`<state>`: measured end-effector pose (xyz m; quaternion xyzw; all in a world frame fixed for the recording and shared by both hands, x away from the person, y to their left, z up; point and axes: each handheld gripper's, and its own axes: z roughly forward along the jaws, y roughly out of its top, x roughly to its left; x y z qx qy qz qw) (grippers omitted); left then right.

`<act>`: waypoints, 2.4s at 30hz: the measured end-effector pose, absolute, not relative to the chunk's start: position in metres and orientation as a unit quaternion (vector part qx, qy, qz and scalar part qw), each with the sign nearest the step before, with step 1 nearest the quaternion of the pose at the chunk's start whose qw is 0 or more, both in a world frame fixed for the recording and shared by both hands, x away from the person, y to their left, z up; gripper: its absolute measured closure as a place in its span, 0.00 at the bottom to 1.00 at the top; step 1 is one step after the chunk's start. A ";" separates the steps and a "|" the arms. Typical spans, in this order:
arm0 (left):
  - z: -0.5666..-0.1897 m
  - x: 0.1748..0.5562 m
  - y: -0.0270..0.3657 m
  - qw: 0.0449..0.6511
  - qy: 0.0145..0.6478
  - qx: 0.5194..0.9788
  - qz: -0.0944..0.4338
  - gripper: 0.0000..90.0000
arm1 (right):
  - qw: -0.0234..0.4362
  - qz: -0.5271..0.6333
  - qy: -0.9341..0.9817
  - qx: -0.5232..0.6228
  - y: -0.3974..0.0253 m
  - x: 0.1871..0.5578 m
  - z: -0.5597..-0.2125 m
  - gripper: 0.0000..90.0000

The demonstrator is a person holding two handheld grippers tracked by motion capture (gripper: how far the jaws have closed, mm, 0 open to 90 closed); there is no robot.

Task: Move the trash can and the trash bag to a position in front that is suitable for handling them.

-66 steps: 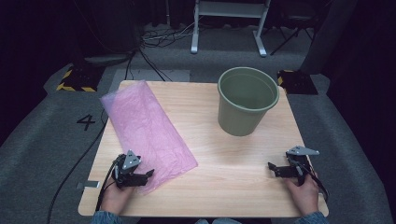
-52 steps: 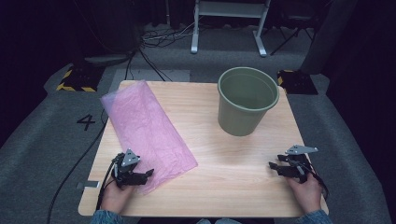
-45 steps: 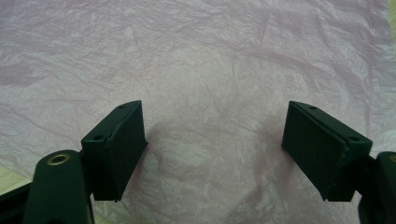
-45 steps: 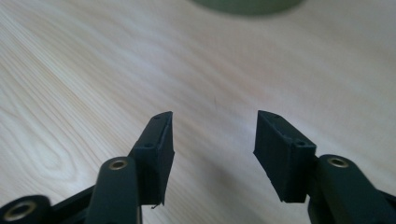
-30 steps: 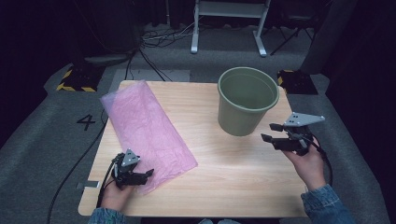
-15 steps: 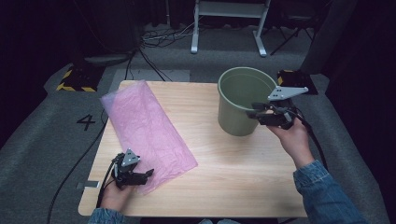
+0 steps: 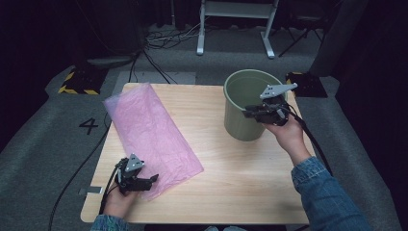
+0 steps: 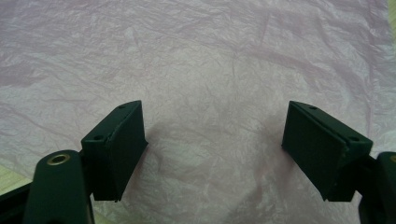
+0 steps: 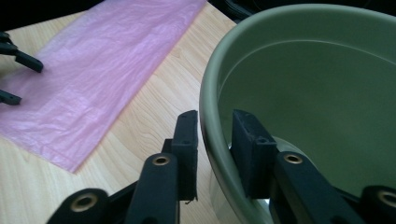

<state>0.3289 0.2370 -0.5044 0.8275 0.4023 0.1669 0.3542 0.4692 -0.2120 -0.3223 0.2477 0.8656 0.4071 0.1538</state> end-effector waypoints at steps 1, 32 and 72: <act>-0.504 0.329 0.237 0.354 0.402 0.828 0.167 0.24 | 0.154 0.407 0.866 0.248 -0.212 0.469 -0.322 0.82; -0.486 0.317 0.234 0.382 0.378 0.820 0.197 0.26 | 0.040 0.440 0.890 0.112 -0.186 0.317 -0.324 0.78; -0.487 0.309 0.251 0.395 0.417 0.797 0.187 0.28 | 0.092 0.500 0.844 0.170 -0.242 0.305 -0.308 0.55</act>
